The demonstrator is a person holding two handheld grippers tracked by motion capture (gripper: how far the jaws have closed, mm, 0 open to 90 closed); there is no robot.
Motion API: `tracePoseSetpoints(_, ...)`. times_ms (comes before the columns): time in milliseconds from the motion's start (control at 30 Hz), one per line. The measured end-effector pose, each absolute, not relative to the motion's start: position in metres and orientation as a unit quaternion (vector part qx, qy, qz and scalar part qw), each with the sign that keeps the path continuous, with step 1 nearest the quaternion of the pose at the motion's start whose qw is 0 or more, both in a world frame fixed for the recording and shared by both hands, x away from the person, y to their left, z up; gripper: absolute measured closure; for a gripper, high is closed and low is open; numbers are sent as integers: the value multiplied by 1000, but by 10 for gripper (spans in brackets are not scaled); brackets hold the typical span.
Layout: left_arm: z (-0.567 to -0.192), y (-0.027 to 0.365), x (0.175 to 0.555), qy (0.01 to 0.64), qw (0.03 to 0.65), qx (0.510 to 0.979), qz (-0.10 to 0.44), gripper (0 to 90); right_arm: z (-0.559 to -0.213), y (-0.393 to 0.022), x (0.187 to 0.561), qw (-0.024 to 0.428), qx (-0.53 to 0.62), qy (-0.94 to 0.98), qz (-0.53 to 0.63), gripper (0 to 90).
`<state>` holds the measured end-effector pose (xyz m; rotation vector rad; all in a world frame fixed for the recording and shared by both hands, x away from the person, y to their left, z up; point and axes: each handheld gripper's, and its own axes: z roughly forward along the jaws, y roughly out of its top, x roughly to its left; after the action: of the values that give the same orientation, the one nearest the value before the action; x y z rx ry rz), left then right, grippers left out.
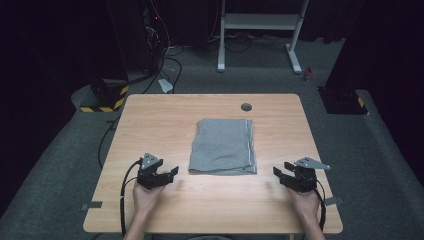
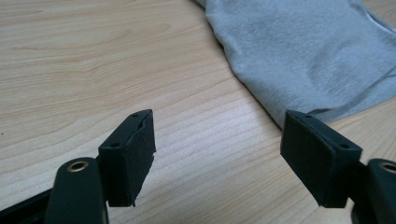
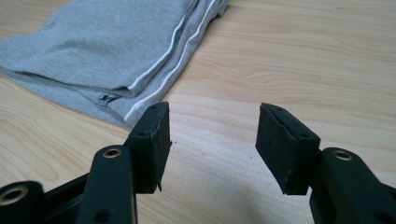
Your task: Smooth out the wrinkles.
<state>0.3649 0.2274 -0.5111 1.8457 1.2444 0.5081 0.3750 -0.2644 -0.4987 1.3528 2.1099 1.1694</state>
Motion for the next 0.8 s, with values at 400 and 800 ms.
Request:
tracePoseSetpoints(400, -523, 230, 365, 508, 391, 741, 199, 265, -511, -269, 377, 197, 487, 761, 381, 446)
tracePoseSetpoints(800, -528, 233, 367, 516, 361, 747, 212, 266, -522, -268, 379, 207, 495, 772, 342, 432)
